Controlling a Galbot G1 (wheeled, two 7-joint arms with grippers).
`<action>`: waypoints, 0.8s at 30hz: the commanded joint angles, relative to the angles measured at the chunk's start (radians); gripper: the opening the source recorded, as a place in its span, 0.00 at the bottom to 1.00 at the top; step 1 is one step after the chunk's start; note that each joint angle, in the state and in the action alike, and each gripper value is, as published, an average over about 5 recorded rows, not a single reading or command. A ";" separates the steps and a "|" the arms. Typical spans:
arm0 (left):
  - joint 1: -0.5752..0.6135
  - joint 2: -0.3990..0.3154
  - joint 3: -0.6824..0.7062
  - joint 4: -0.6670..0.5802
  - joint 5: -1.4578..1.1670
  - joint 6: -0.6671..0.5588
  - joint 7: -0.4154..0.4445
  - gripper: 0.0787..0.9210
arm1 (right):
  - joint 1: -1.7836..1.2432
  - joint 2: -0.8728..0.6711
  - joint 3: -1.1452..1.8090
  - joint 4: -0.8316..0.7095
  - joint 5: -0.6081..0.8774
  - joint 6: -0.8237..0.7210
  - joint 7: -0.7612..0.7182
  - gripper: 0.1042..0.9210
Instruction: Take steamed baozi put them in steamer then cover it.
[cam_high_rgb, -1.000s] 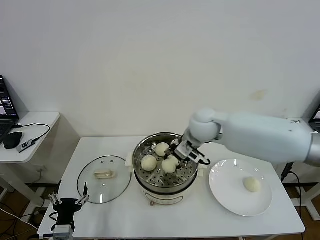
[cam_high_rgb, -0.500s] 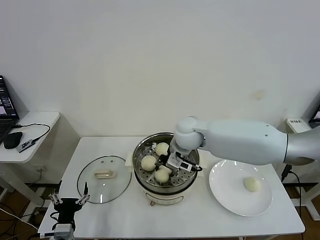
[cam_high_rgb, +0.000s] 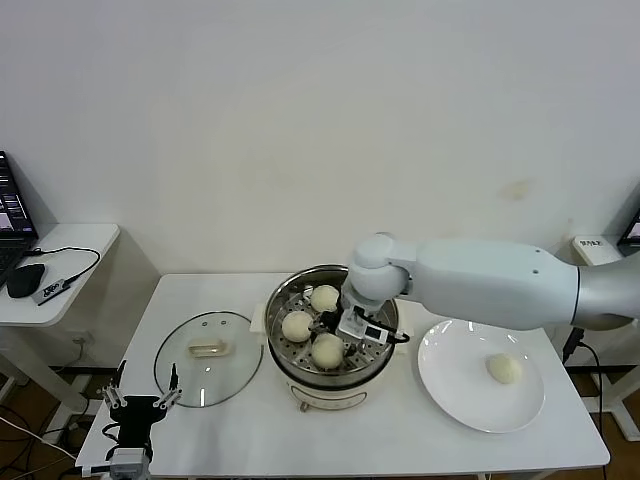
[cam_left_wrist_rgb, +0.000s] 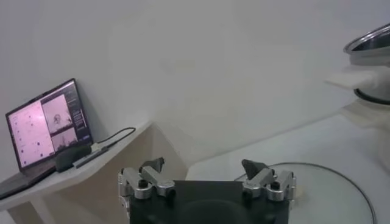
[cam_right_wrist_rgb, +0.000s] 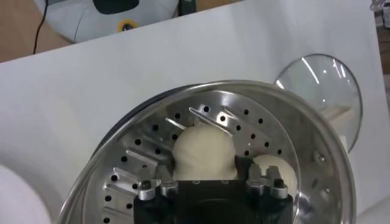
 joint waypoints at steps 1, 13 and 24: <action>0.000 0.002 -0.001 -0.002 0.000 0.001 0.000 0.88 | 0.020 -0.056 0.046 0.007 0.002 0.002 -0.002 0.83; -0.003 0.016 0.005 -0.007 0.007 0.004 0.004 0.88 | 0.040 -0.307 0.195 0.038 0.072 -0.186 -0.054 0.88; -0.008 0.030 0.028 -0.008 0.009 0.004 0.005 0.88 | -0.089 -0.619 0.329 0.095 0.138 -0.367 -0.101 0.88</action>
